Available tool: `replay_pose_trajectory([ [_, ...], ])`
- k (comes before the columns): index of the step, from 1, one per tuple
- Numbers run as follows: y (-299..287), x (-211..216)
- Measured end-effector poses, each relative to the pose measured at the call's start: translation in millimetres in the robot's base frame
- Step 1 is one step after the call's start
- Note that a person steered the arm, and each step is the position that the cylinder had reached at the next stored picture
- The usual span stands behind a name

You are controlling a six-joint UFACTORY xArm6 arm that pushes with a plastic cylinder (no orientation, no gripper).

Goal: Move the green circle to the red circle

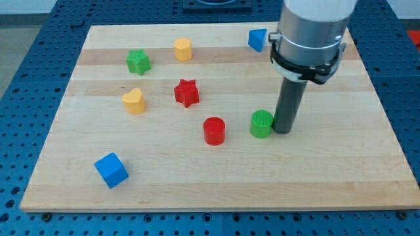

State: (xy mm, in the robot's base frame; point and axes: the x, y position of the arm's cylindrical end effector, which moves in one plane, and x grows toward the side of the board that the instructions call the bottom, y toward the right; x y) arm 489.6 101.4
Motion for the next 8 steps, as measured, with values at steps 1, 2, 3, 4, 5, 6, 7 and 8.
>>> replay_pose_trajectory([
  [1,-16,0],
  [2,-28,0],
  [3,-9,-5],
  [4,-4,-21],
  [5,-13,-23],
  [6,-24,-23],
  [7,-35,-23],
  [8,-50,-22],
])
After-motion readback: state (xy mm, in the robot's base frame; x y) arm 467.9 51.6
